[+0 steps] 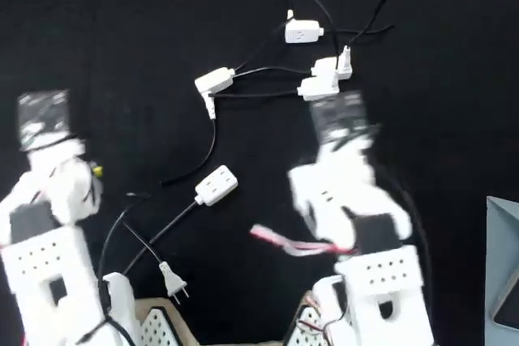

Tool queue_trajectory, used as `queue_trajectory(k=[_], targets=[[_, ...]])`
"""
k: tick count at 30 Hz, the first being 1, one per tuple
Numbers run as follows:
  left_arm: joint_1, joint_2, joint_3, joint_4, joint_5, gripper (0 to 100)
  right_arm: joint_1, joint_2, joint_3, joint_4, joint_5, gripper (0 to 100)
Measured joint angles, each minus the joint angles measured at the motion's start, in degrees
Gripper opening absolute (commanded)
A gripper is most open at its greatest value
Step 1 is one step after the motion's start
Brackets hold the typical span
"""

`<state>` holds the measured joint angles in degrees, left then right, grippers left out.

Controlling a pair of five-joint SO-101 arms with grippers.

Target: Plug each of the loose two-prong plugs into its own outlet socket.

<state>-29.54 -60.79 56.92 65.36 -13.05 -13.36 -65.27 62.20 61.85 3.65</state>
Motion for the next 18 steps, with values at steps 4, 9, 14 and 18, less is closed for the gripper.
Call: queue_trajectory(k=[4,9,14,18], targets=[[-7.2,-6.5,7.5,-2.7,0.8,16,-13.6,0.8,0.0,1.3,-3.8,8.5],[-9.5,-8.8,16.4,-8.8,4.0,16,-29.8,7.1,-0.7,1.4,-10.8,11.7],[-13.9,-9.2,18.5,-13.1,8.4,16,-42.5,18.0,-1.4,-3.3,-18.6,11.9],[-16.9,-9.2,19.0,-14.3,10.2,16,-49.7,26.5,-1.6,-11.3,-22.4,11.9]])
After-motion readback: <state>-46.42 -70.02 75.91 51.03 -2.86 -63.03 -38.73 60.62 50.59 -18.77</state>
